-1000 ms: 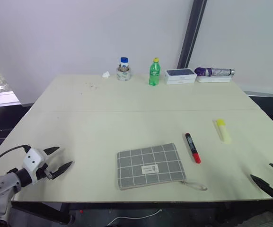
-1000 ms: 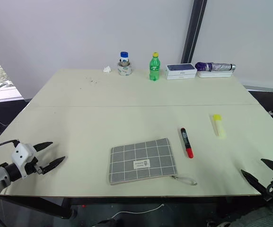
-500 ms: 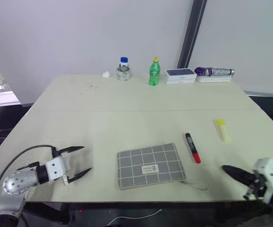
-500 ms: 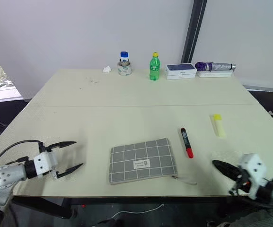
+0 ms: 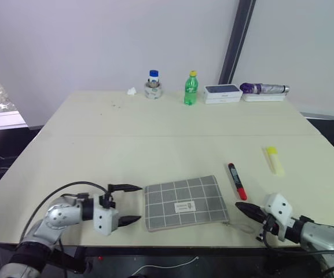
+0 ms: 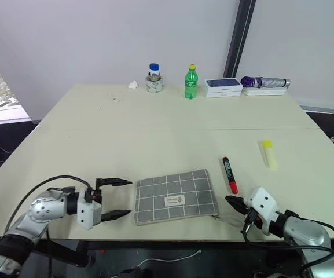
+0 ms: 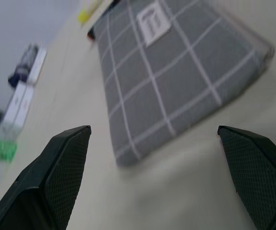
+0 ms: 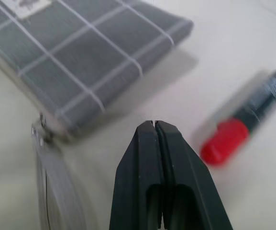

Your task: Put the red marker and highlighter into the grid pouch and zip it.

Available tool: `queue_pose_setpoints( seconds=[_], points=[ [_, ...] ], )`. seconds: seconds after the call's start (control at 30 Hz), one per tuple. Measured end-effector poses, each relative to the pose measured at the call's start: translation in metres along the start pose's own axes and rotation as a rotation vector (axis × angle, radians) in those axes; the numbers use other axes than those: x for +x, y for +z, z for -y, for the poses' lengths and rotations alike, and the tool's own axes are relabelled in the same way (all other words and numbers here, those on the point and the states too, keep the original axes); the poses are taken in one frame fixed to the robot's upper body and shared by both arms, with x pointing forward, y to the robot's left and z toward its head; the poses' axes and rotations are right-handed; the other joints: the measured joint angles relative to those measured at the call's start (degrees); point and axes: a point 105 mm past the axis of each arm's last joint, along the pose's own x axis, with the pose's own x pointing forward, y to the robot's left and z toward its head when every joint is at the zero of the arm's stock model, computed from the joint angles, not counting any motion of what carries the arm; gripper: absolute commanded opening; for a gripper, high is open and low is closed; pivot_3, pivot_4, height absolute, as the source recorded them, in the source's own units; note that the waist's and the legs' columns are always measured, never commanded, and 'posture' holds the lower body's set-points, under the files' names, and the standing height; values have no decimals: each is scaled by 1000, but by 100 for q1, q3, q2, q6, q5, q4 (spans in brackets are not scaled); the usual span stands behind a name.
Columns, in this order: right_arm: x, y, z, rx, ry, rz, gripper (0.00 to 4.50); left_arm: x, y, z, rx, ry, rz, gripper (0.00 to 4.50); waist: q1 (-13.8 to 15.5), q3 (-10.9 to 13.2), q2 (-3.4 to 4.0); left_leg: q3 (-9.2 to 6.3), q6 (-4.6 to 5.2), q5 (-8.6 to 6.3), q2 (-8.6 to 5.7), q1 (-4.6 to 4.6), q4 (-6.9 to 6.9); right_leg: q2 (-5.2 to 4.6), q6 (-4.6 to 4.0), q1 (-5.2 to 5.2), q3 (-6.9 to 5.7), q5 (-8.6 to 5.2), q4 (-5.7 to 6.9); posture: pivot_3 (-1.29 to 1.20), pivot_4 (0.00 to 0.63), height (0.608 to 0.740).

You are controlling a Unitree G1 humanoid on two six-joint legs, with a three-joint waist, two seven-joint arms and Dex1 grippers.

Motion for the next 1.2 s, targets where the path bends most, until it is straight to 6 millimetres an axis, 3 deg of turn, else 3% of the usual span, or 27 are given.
queue_pose_setpoints(
  seconds=[0.13,0.23,0.8,0.9,1.03,1.13,1.2],
  points=[
    [8,-6,-11,-23,44,-42,51,8,3,-1,108,-43,49,4500,0,-2,4,1,0,0,-1,3,0,1,1,1,0,0,2,0,150,740],
    [14,-2,-8,-44,42,-37,51,12,3,-2,164,-65,76,4500,-3,-3,4,2,0,0,-1,19,2,2,4,14,1,2,5,0,150,740],
    [22,-1,-10,-52,54,-37,51,38,5,-5,168,-16,139,4500,122,-7,12,0,2,-1,-2,45,10,1,5,48,0,2,4,0,150,740],
    [23,-2,-11,-54,58,-37,0,43,6,-2,145,-35,144,3607,120,-7,12,0,2,-1,-3,45,11,0,5,49,0,2,3,0,150,740],
    [23,-2,-9,-57,58,-34,0,48,9,6,122,-77,162,1620,110,-7,11,0,2,-1,-1,44,11,2,5,48,0,2,3,0,150,740],
    [23,-2,-9,-60,57,-32,0,46,10,-2,140,-64,168,167,100,-7,12,-1,2,-1,0,45,10,3,5,48,0,2,2,0,150,740],
    [23,-2,-8,-59,55,-30,0,42,9,-4,136,-66,161,77,75,-9,15,0,2,-1,1,45,7,4,5,47,1,2,1,0,150,740]
  ],
)
